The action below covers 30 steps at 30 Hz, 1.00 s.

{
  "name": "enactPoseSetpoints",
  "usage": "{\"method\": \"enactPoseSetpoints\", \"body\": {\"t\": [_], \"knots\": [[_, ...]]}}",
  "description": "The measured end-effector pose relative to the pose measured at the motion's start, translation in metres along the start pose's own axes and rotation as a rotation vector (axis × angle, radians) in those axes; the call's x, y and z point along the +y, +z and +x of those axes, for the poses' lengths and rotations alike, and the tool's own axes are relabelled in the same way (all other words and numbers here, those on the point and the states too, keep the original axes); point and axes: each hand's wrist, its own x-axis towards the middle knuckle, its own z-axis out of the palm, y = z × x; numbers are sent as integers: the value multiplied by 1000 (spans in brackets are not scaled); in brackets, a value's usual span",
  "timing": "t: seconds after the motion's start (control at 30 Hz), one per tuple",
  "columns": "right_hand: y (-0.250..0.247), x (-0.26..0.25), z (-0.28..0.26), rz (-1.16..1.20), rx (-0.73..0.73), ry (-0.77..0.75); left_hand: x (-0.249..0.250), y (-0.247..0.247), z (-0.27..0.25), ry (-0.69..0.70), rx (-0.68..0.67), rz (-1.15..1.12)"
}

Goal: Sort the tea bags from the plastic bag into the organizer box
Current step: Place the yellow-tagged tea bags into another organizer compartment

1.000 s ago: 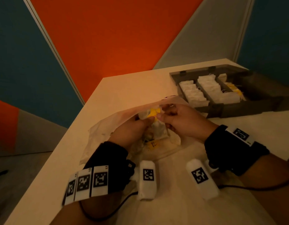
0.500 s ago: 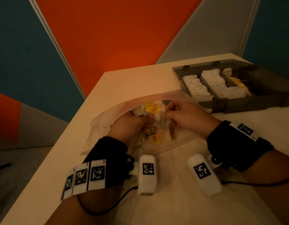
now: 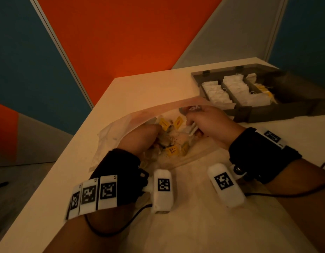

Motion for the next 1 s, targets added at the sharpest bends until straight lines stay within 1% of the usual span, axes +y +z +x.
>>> {"method": "enactPoseSetpoints", "body": {"t": [0.1, 0.23, 0.37, 0.5, 0.63, 0.73, 0.8, 0.87, 1.0], "knots": [[1, -1, -3, 49, -53, 2, 1, 2, -3, 48, 18, 10], [1, 0, -3, 37, -43, -23, 0, 2, -5, 150, 17, -67], [1, 6, 1, -19, -94, -29, -2, 2, -3, 120, -15, -197], [2, 9, 3, 28, -95, -38, 1, 2, -4, 91, -39, -245], [2, 10, 2, 11, -147, -53, 1, 3, -3, 58, -26, -289], [3, 10, 2, 0, -118, -57, 1, 3, -3, 24, -17, -286], [3, 9, 4, 54, -96, -23, 0, 3, -2, 7, 8, -279], [3, 8, 6, 113, -83, -11, 0, 3, -2, 21, 25, -258], [3, 12, 6, 59, -48, -95, -1, 3, -1, 49, 8, -224]]}}
